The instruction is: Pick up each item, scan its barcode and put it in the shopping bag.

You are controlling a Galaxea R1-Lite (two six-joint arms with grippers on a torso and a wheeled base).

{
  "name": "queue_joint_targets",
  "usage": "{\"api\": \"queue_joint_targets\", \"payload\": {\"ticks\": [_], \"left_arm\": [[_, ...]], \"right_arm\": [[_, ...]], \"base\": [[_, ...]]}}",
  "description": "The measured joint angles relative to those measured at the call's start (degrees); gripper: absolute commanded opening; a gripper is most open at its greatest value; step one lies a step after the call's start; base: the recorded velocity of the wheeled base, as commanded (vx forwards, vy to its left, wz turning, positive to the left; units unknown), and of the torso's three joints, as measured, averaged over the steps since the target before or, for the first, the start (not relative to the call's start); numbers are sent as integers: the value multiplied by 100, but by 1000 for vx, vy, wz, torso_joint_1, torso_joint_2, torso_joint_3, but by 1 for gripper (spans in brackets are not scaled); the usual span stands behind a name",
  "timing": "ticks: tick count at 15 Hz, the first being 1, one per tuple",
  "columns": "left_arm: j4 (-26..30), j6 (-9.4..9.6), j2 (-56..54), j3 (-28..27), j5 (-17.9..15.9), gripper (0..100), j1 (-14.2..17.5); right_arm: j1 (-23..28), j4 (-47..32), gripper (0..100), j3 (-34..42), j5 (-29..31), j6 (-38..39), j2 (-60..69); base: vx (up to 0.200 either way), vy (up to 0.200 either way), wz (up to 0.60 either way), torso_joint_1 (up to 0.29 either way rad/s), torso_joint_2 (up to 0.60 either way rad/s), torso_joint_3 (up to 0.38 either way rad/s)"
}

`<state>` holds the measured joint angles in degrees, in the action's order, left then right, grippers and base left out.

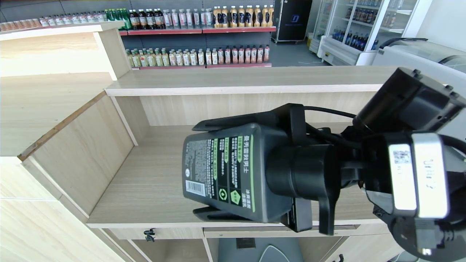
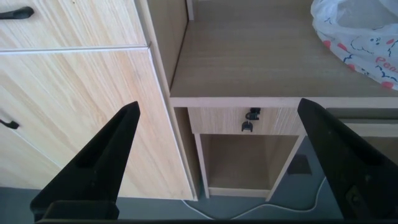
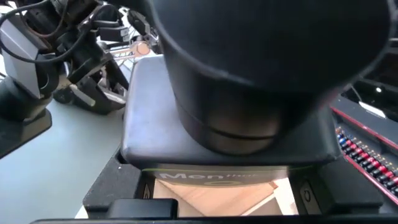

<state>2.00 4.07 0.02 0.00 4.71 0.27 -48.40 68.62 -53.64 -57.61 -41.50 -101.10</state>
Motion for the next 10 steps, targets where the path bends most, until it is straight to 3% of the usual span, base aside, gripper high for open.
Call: {"api": "queue_joint_targets", "payload": {"ticks": [10], "left_arm": [[2,0,0,-2,2,100,0]], "right_arm": [[46,-13,0,-30,339,23,-229]], "base": [[0,0,0,0,0,0]]}}
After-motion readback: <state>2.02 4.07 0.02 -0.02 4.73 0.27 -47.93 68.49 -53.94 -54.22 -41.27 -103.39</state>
